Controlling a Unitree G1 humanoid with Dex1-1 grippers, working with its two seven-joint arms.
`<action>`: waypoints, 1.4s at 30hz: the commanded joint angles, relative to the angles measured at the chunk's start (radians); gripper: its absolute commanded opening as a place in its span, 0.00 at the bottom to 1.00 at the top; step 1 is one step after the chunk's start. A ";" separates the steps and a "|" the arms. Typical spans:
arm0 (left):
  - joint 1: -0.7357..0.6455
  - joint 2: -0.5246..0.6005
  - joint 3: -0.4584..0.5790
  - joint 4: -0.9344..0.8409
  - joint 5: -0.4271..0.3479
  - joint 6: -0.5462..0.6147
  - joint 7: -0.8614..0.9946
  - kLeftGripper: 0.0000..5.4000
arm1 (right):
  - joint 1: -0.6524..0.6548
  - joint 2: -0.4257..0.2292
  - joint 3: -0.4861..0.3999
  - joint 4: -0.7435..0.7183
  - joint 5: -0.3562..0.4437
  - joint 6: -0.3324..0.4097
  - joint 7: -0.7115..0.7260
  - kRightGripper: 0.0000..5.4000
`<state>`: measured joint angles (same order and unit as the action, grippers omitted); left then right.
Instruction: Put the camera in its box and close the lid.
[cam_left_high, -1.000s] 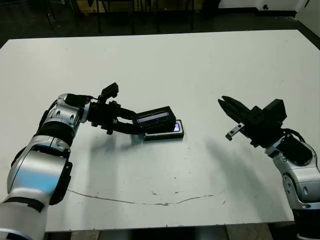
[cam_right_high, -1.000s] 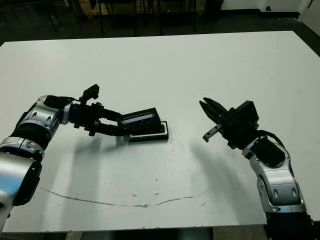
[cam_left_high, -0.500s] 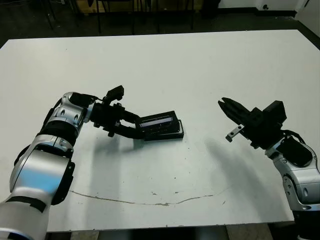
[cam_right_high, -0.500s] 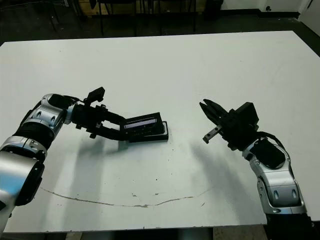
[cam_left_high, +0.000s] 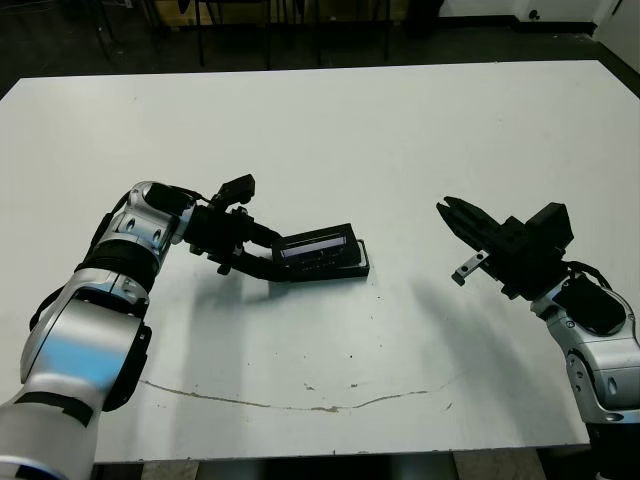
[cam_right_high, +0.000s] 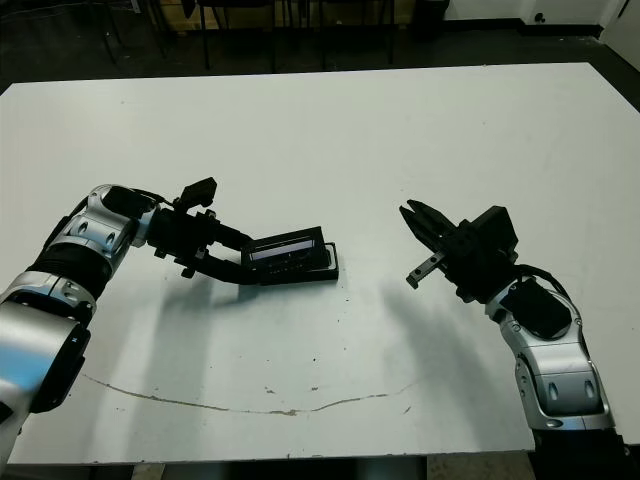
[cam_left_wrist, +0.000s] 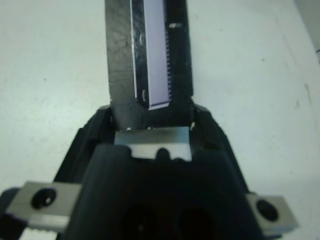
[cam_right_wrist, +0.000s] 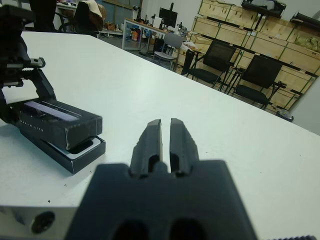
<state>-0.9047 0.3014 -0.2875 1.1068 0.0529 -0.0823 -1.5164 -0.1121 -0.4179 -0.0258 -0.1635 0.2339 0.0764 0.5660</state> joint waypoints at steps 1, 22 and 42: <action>0.034 -0.033 -0.058 0.049 0.073 0.011 0.011 0.47 | 0.012 -0.008 -0.008 0.003 0.004 0.019 0.005 0.00; -0.039 -0.066 -0.141 0.096 0.149 -0.038 0.078 0.47 | 0.004 -0.006 -0.007 0.010 -0.001 0.019 0.007 0.00; -0.071 -0.188 -0.115 0.146 0.147 0.097 0.054 0.47 | 0.018 -0.010 -0.006 -0.008 -0.013 0.031 -0.003 0.00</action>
<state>-1.0396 0.1944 -0.3770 1.2162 0.1677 -0.0327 -1.4603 -0.1090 -0.4214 -0.0333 -0.1759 0.2292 0.0921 0.5654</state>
